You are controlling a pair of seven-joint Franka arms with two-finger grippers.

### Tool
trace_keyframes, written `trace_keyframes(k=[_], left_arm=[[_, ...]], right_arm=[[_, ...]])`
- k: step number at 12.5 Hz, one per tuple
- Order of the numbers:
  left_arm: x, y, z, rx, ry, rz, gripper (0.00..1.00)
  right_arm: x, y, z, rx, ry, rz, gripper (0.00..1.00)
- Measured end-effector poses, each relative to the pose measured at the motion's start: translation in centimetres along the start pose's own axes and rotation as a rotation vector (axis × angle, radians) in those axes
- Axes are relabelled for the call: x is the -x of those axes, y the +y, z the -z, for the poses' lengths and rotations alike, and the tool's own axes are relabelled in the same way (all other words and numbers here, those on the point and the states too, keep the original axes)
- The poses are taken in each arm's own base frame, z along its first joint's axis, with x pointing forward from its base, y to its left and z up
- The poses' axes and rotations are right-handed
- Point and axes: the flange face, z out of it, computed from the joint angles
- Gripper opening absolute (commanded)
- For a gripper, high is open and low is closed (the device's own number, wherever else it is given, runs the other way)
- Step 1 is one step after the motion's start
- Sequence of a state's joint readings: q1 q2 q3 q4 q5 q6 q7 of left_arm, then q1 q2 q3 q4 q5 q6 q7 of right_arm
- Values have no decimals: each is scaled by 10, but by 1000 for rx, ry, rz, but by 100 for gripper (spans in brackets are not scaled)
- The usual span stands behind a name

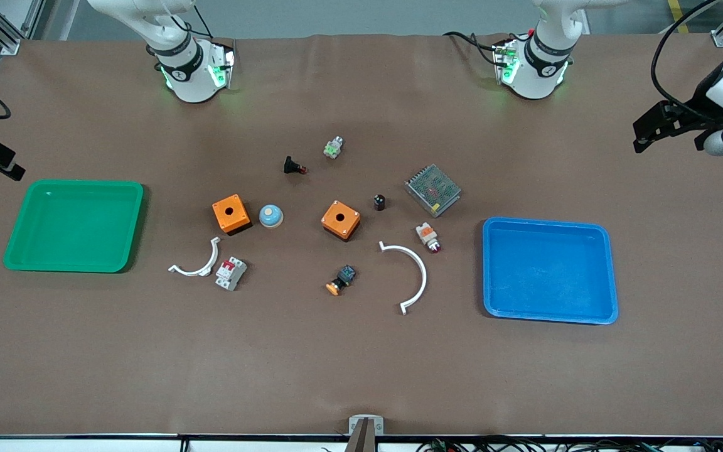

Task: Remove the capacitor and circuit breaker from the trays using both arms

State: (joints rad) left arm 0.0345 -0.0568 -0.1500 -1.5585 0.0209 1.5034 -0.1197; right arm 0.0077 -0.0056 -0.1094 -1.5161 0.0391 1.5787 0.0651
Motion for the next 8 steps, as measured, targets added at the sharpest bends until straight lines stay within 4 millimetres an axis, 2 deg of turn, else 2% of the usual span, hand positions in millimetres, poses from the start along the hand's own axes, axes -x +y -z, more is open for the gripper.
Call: trace_keyframes(k=[8], left_arm=[[0,3,-2,25,-7,-3,100]], right_arm=[[0,1,0,5,0,-2,100]])
